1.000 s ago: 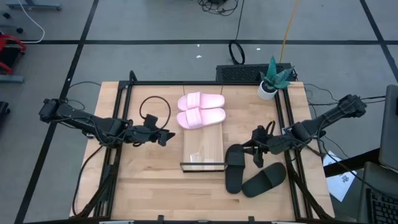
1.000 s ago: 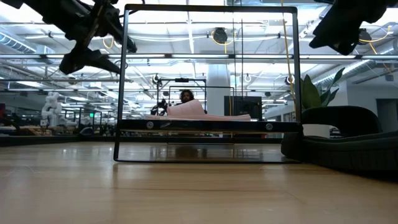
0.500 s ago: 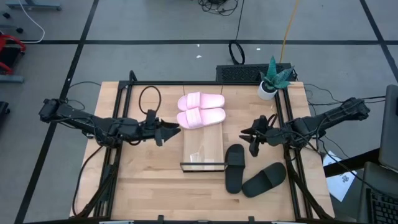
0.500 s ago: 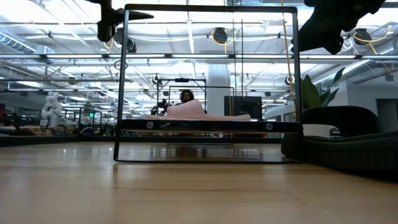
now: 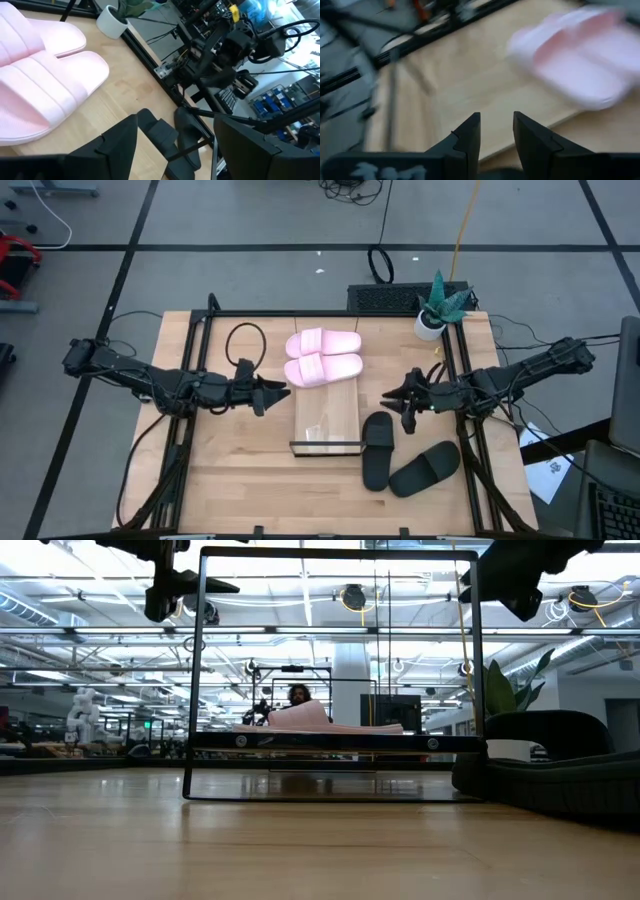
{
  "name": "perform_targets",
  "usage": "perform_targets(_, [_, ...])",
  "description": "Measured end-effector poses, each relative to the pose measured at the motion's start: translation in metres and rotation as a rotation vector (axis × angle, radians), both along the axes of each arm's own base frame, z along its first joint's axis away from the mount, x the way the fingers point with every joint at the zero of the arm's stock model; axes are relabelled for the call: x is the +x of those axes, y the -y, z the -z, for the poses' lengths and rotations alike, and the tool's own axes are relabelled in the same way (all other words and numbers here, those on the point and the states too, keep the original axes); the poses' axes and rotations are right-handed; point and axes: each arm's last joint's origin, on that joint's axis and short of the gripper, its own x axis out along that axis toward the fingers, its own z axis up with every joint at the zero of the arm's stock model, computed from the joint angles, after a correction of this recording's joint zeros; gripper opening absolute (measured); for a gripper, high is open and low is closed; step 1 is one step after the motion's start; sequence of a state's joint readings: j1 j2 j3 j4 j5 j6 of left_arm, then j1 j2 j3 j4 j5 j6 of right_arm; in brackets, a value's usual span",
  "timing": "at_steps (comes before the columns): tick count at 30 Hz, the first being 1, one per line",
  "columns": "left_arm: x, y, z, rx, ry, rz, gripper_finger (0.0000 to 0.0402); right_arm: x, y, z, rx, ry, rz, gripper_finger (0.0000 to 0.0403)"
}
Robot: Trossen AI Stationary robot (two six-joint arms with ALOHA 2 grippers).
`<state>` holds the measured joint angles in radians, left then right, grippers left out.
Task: Pick and place slides into the shelf
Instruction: Put the left black slide on the shelf
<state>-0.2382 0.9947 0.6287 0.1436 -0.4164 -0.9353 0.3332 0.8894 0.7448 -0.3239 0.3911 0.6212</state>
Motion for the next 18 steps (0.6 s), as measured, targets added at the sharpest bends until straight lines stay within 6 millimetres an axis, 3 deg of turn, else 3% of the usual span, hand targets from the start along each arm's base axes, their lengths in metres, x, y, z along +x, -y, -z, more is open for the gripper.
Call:
perform_targets(4, [0.000, 0.000, 0.000, 0.011, -0.009, 0.002, 0.0257, 0.003, -0.009, 0.007, 0.084, -0.068, -0.153, 0.0107])
perform_targets(18, [-0.003, -0.001, 0.010, 0.013, -0.113, -0.006, 0.0257, 0.016, -0.051, 0.055, 0.169, -0.387, -0.275, 0.0107])
